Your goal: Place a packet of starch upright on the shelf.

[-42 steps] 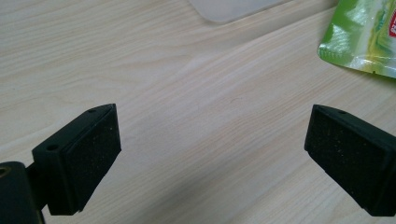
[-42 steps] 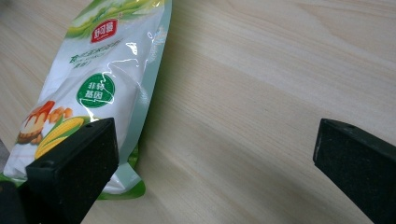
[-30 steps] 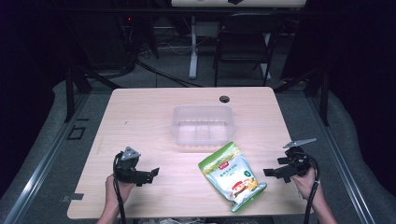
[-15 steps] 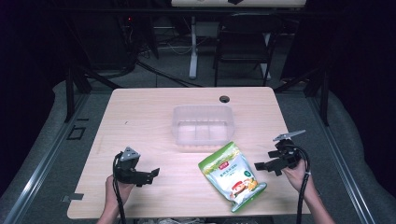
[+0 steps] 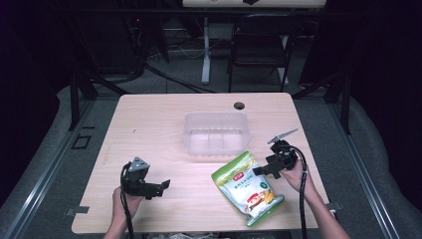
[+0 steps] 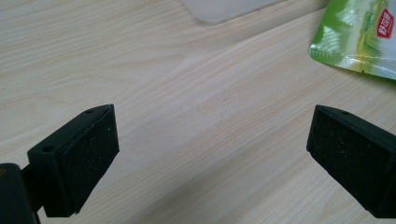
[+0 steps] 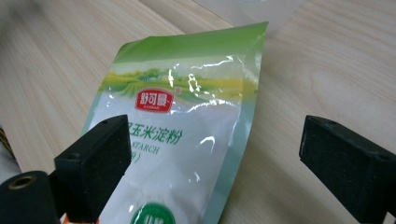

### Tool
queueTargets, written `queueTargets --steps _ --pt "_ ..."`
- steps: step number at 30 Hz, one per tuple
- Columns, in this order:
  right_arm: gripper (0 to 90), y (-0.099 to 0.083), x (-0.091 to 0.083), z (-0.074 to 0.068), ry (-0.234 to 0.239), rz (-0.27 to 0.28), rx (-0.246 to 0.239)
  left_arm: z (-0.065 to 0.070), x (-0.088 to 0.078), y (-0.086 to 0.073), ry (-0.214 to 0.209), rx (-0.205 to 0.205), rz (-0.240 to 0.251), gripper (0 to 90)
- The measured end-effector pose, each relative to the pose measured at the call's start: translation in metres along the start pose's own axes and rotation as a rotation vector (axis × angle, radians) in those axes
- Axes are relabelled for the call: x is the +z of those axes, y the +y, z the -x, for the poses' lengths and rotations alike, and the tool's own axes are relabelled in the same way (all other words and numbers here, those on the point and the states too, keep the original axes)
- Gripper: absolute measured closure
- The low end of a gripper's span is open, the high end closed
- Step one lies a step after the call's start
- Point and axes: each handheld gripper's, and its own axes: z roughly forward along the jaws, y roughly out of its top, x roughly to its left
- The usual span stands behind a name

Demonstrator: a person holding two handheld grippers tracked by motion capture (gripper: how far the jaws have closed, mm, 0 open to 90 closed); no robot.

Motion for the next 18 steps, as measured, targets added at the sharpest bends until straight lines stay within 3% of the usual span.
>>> queueTargets --steps 6,12,18 --pt "18.6 0.013 0.018 0.005 -0.002 -0.031 0.017 0.0 0.0 0.0 -0.008 -0.004 -0.012 2.3" --pt "23.3 0.02 0.032 0.01 0.041 -0.042 0.026 0.0 0.001 0.0 -0.001 -0.005 -0.008 2.3" --pt "26.9 0.021 0.039 0.012 0.034 -0.07 0.036 0.0 0.0 0.0 -0.003 -0.003 -0.009 2.4"
